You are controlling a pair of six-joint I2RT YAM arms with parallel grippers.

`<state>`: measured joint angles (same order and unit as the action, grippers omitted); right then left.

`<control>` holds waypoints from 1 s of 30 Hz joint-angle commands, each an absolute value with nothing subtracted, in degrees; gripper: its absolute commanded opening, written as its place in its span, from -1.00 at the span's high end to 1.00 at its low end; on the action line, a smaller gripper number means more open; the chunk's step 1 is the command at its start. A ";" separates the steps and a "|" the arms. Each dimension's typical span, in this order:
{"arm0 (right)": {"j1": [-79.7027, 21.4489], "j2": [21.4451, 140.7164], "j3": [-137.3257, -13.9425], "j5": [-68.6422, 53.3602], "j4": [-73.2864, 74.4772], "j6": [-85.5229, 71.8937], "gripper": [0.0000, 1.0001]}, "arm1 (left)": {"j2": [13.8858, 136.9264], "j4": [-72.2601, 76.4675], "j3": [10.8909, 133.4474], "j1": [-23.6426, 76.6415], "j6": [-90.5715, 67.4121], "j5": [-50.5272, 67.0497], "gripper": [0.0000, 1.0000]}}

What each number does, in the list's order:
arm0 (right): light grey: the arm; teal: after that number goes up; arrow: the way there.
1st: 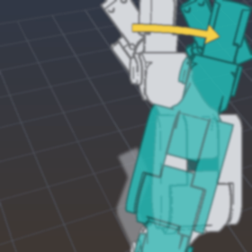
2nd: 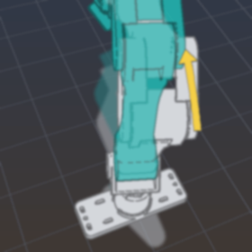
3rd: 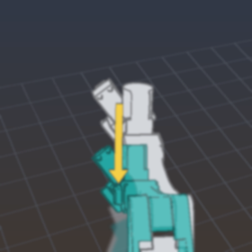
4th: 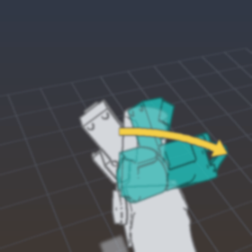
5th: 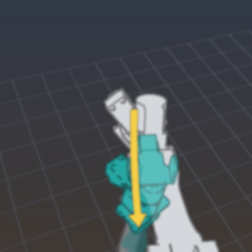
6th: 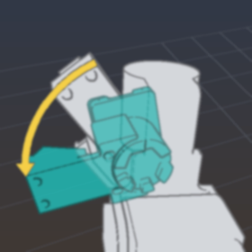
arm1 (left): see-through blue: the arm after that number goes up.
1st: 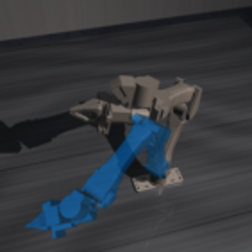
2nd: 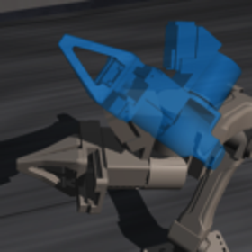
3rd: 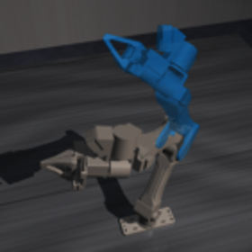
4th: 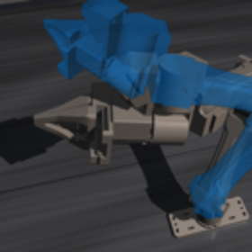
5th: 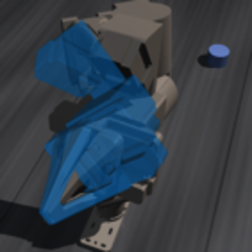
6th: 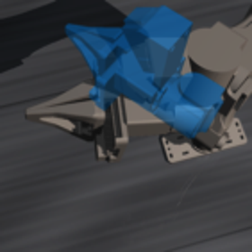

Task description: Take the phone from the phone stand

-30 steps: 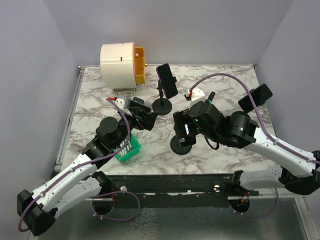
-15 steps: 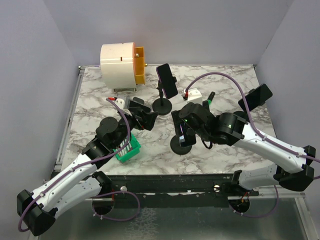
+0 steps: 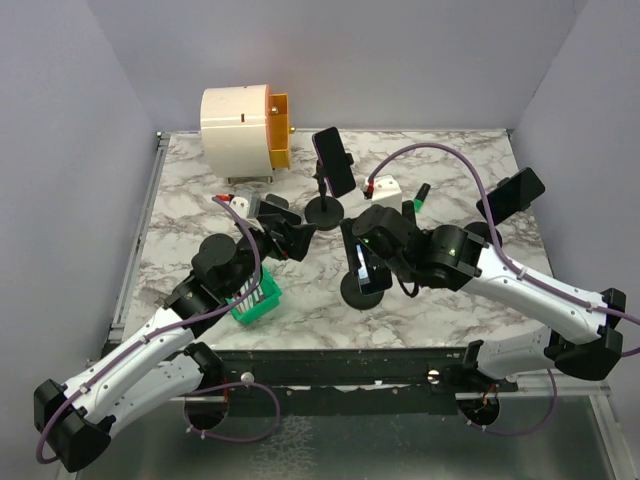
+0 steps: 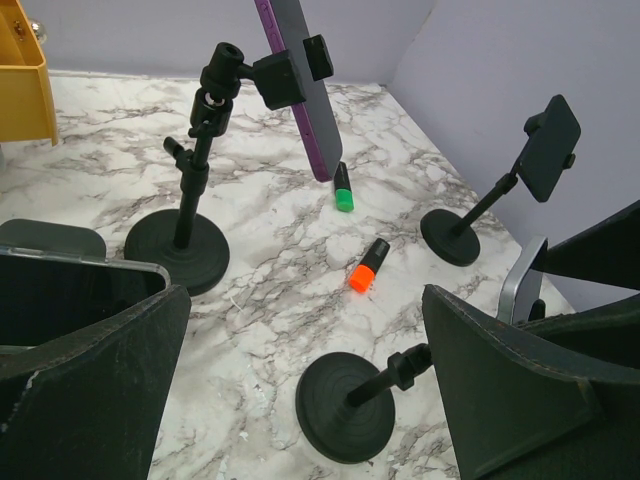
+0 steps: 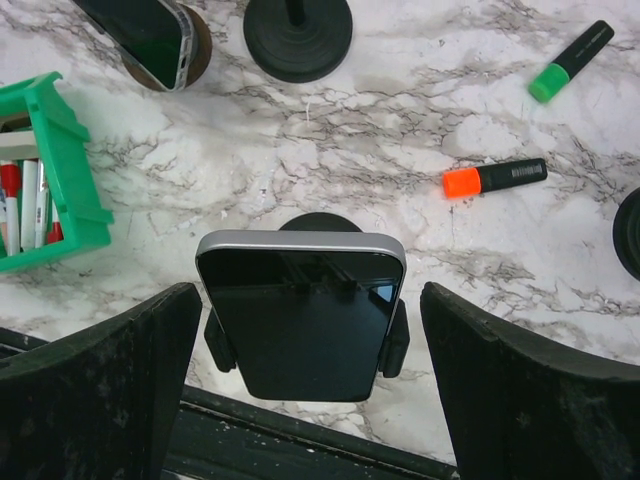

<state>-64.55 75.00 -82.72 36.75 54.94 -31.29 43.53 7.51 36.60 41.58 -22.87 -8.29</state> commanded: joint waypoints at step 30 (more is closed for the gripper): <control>-64.95 74.98 -78.29 40.25 49.55 -30.77 -0.50 | 42.72 7.85 35.42 41.44 -21.23 -4.68 -0.97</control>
<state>-64.55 75.37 -79.22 38.39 50.48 -30.46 43.31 7.38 36.56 41.58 -22.79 -8.12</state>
